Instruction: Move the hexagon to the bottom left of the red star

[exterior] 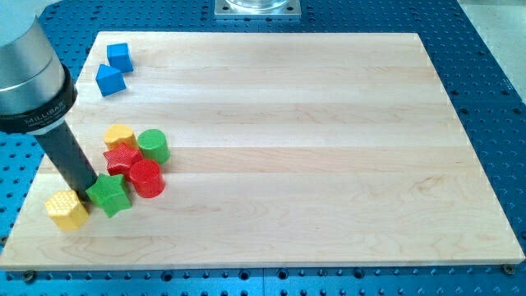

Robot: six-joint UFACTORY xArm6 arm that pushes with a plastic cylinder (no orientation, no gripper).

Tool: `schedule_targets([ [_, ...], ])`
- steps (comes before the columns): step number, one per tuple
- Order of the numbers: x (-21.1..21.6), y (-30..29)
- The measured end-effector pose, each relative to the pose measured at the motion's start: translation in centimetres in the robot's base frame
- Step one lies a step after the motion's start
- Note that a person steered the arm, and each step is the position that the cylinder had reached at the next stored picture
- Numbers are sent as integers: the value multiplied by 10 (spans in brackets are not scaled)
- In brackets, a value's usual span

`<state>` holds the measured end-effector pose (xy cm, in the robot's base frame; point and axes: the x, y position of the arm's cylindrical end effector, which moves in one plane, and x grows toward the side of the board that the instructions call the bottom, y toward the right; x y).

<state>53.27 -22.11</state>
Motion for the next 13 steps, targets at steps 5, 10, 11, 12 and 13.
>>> schedule_targets([
  [5,78,-81],
  [10,47,-40],
  [11,26,-32],
  [12,19,-32],
  [13,37,-31],
])
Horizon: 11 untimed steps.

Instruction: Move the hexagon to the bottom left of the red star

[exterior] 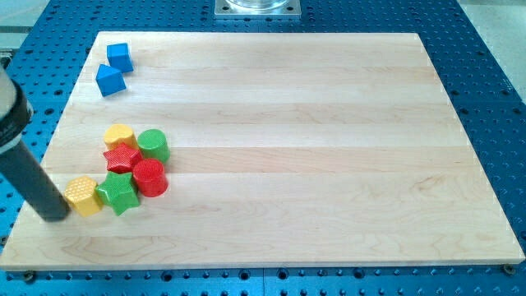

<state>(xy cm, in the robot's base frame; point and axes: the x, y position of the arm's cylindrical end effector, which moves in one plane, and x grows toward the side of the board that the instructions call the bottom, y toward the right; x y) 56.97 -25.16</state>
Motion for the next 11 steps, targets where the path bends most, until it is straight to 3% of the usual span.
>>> schedule_targets([
  [2,17,25],
  [5,13,-9],
  [6,-5,-11],
  [11,-14,8],
])
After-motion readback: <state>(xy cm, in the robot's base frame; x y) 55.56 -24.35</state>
